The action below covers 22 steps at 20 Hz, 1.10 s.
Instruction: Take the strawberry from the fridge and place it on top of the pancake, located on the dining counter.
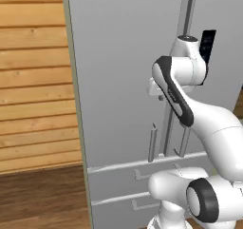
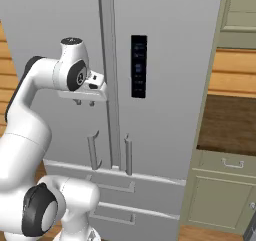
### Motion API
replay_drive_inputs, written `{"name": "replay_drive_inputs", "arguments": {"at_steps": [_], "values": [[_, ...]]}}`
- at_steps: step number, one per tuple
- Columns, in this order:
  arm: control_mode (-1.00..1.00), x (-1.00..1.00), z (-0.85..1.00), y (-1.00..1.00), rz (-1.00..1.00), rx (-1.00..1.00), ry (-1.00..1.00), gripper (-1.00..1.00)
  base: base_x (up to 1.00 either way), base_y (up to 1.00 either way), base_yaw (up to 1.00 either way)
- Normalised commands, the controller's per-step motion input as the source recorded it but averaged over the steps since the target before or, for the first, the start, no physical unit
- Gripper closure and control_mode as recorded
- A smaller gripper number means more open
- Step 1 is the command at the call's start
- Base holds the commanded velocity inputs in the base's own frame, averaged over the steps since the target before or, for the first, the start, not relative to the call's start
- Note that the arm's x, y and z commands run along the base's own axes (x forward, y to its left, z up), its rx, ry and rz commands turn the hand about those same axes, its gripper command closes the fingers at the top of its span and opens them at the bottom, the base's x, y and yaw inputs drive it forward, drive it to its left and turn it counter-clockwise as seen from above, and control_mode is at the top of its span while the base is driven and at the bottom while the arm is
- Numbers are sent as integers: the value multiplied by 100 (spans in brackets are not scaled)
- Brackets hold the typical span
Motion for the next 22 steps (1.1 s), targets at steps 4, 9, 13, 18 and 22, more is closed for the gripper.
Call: {"name": "replay_drive_inputs", "arguments": {"at_steps": [4, 9, 13, 18, 22], "values": [[100, 0, 0, 0, 0, 0, 0, -100, -16, -7, 0], [100, 0, 0, 0, 0, 0, 0, -100, -49, -4, 0], [100, 0, 0, 0, 0, 0, 0, -100, -50, -18, 0], [100, 0, 0, 0, 0, 0, 0, -100, -52, -38, -3], [100, 0, 0, 0, 0, 0, 0, -100, -15, -54, 0]]}}
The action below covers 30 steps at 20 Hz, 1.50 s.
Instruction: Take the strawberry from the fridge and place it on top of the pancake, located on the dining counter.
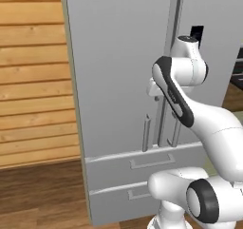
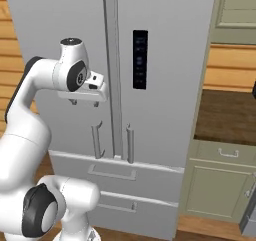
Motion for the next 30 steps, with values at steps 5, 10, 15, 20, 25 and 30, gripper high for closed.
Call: {"name": "replay_drive_inputs", "arguments": {"at_steps": [5, 10, 15, 20, 25, 30], "values": [[100, 0, 0, 0, 0, 0, 0, -100, -4, -51, 0], [100, 0, 0, 0, 0, 0, 0, -100, 0, -52, 0], [100, 0, 0, 0, 0, 0, 0, -100, -30, 4, 0], [100, 0, 0, 0, 0, 0, 0, -100, -73, 0, 0], [-100, -11, -5, 0, 0, 0, 1, -100, -60, 0, 0], [-100, -16, -80, -28, -5, 2, 2, -100, 0, 0, 0]]}}
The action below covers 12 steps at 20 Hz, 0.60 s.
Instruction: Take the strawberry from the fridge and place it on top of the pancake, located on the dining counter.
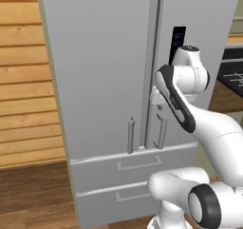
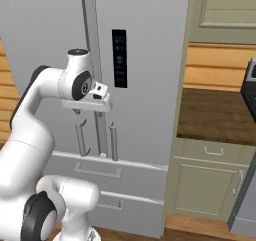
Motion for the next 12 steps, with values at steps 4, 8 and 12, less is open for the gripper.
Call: {"name": "replay_drive_inputs", "arguments": {"at_steps": [4, 8, 12], "values": [[-100, 18, -72, -14, 0, 3, -6, -100, 0, 0, 0], [-100, 47, -64, -11, 0, 0, -18, -100, 0, 0, 0], [-100, 49, -17, -30, 0, 0, 0, -100, 0, 0, 0]]}}
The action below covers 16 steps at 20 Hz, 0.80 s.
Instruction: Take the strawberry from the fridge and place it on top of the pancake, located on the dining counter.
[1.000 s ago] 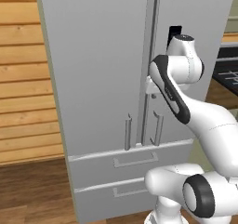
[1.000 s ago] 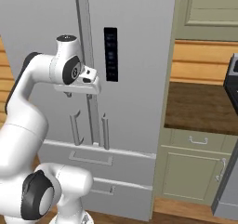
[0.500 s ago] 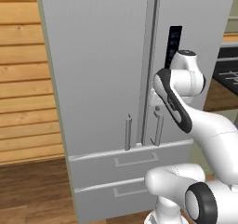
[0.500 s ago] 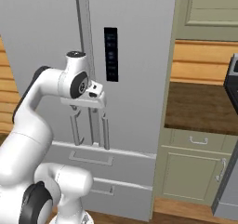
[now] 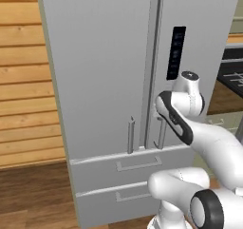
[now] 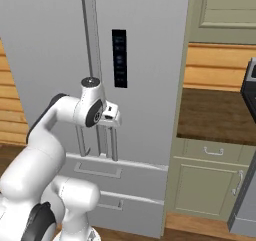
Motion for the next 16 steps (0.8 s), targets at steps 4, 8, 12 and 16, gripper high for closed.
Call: {"name": "replay_drive_inputs", "arguments": {"at_steps": [4, 8, 12, 16], "values": [[-100, 44, -6, -15, 0, 0, 0, -100, 0, 0, 0], [-100, 31, -19, 0, 0, 0, 0, -100, 0, 0, 0], [-100, 26, -45, -2, 0, 0, 0, -100, 0, 0, 0], [-100, 31, -41, -2, 0, 0, 0, -100, 0, 0, 0]]}}
